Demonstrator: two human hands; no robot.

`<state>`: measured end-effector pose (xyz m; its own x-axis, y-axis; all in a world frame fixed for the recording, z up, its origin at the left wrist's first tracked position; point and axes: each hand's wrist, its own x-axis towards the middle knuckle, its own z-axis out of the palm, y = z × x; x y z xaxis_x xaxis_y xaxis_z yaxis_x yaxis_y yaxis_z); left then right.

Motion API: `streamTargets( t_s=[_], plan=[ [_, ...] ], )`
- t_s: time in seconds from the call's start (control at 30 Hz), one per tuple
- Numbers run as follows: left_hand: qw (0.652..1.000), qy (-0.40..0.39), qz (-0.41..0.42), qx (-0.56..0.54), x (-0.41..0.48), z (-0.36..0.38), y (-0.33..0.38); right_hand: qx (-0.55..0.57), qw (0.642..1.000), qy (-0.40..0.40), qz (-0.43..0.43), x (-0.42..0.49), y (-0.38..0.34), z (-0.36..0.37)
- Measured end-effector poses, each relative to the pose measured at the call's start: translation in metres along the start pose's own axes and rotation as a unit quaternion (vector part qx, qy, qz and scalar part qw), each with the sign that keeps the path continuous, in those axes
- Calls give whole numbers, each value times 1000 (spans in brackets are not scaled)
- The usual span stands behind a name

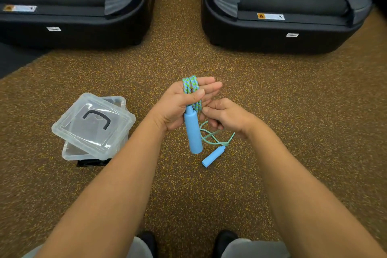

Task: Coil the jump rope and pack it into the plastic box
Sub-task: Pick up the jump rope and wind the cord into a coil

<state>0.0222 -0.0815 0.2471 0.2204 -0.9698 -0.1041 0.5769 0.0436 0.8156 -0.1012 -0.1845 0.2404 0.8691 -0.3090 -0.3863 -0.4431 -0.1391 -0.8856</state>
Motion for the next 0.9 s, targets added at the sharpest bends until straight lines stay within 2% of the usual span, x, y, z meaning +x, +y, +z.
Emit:
streamTargets(
  t_s=[0.47, 0.63, 0.7, 0.77, 0.9],
  plan=[
    [992, 32, -7, 119, 2, -8, -6, -157, 986, -48, 28, -8, -21, -8],
    [986, 29, -31, 162, 0, -4, -5, -215, 975, -45, 0, -15, -34, -14],
    [984, 28, -43, 173, -2, -4, -7, -200, 978, -52, -22, -18, -40, -17],
    [985, 28, -55, 164, -4, -6, -10, -176, 983, -49, -37, -21, -45, -21],
    [993, 28, -74, 93, -9, -6, -11, -212, 975, 16, -58, -23, -50, -29]
  ],
)
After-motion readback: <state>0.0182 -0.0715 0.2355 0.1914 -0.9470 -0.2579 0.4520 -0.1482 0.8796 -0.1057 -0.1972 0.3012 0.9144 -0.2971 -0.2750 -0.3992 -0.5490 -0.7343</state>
